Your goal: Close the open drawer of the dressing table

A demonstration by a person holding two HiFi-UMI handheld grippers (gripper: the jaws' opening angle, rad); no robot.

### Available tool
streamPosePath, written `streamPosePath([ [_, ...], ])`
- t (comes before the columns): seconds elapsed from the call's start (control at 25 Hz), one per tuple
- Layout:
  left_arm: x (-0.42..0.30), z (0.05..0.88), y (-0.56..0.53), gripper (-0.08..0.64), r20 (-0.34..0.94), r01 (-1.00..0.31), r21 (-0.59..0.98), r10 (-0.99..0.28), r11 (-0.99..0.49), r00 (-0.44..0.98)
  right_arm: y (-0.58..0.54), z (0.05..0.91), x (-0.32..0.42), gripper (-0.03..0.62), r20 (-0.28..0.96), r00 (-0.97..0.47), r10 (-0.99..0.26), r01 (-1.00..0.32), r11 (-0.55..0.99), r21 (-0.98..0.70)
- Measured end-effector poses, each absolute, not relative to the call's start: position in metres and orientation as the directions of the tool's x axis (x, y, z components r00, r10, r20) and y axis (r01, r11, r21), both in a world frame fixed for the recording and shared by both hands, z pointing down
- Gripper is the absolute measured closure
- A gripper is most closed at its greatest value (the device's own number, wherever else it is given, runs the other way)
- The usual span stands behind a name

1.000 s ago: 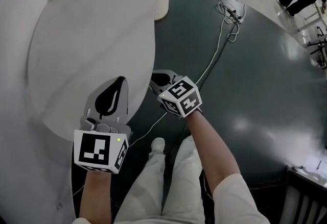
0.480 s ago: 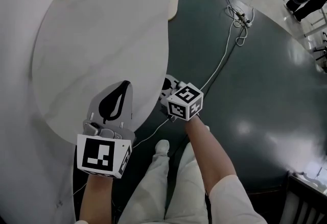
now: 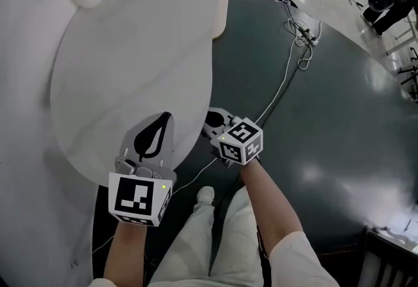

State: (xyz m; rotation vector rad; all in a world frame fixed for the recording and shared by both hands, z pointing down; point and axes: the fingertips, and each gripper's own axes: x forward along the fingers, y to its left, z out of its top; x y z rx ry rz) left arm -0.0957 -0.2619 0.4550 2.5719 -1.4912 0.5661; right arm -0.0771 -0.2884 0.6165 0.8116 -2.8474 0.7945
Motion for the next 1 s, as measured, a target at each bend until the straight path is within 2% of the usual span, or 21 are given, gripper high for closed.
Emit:
streamPosePath([
  [0.36,-0.088,0.409,-0.246,0.541,0.337,-0.858,-0.079,-0.823,-0.508,0.457,-0.254,0.559,-0.031,0.597,0.295,-0.794,-0.531,-0.605,0.642,-0.472],
  [0.72,-0.087,0.340,-0.236,0.541,0.251,-0.866,-0.074,-0.850,-0.495,0.464,-0.226,0.467,-0.011,0.597,0.321,-0.761,-0.564,-0.648,0.682,-0.339],
  [1.0,-0.082,0.282,-0.233,0.541,0.161,-0.864,-0.099,-0.865,-0.494,0.476,-0.218,0.391,-0.003,0.597,0.293,-0.729,-0.619,-0.680,0.704,-0.204],
])
